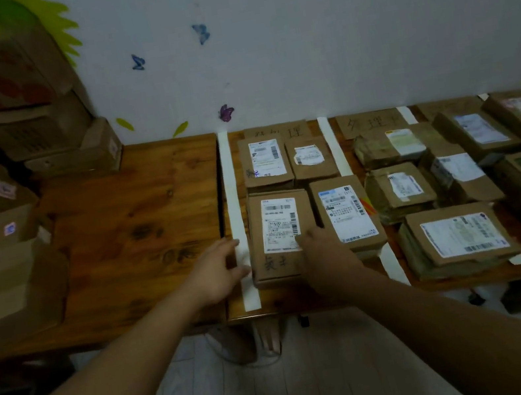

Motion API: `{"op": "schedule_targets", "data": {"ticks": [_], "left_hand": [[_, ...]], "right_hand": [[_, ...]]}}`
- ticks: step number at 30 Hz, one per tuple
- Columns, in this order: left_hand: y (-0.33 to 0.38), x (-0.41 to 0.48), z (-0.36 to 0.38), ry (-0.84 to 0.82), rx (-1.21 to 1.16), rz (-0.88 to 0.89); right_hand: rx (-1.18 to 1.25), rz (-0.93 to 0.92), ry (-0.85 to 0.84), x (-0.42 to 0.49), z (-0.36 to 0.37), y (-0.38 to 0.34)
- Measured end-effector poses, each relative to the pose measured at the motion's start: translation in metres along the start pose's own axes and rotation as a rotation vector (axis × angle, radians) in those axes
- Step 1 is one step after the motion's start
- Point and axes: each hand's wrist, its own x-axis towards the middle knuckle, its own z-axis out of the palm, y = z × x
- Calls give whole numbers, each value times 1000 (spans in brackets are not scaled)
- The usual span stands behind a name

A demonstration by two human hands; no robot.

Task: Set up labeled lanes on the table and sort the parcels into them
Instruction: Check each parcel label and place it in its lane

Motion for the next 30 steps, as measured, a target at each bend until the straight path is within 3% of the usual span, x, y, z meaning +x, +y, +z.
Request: {"op": "schedule_targets", "data": {"ticks": [8, 12, 21, 30], "left_hand": [[-88, -65, -134, 100, 85, -234], [-154, -112, -200, 218, 119, -306], [-276, -163, -306, 359, -26, -459], [-351, -119, -352, 328, -141, -520]], "right_hand": [[-56, -325, -298, 27, -59, -109], [-49, -421, -311, 46, -59, -203], [19, -466, -219, 85, -34, -382], [-12, -423, -287, 157, -13, -448]]}}
